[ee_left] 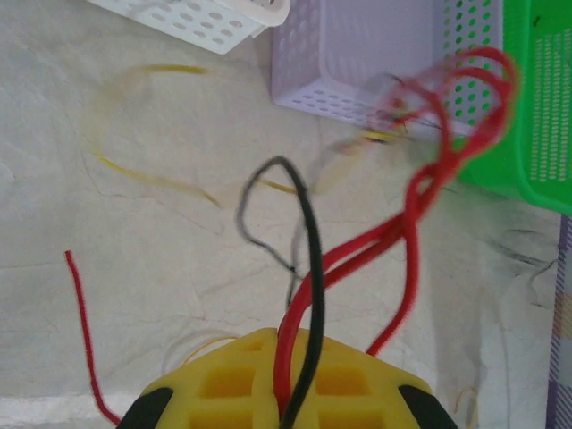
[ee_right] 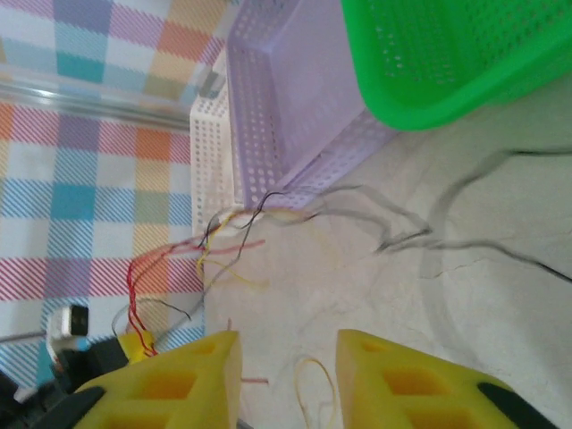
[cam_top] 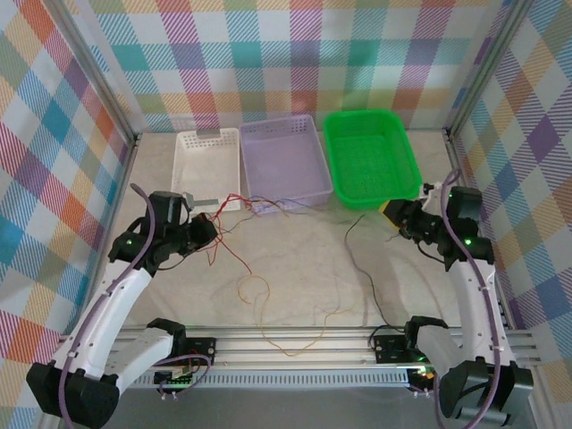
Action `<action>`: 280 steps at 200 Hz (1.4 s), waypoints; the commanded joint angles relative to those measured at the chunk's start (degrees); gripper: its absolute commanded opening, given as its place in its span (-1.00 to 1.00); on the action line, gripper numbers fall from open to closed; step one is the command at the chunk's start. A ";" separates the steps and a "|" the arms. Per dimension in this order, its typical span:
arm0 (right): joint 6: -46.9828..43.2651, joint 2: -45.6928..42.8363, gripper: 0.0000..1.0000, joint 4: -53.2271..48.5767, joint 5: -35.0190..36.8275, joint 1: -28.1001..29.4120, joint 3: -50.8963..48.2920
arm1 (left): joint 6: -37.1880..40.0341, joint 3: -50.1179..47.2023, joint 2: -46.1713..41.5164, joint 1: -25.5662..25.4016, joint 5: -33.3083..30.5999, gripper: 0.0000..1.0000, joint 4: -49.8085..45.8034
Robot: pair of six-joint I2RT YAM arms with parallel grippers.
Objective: Untangle the cables
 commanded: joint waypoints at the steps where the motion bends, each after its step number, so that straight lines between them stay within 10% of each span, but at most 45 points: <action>1: -5.00 2.55 -0.13 -0.79 2.81 3.42 -0.44 | 0.00 3.44 2.32 -1.49 -1.90 -1.00 2.24; 190: -0.35 7.86 0.24 -4.40 31.76 45.33 -17.02 | 4.86 11.50 11.19 -14.46 -6.78 -1.00 0.60; 256: 1.28 21.16 -0.02 8.15 30.07 48.79 -16.49 | 8.32 9.70 9.36 -15.23 -9.21 -1.00 -0.57; 280: 1.24 23.54 -0.45 9.03 29.94 49.33 -14.63 | 9.83 8.74 8.60 -15.27 -10.98 -1.00 -1.66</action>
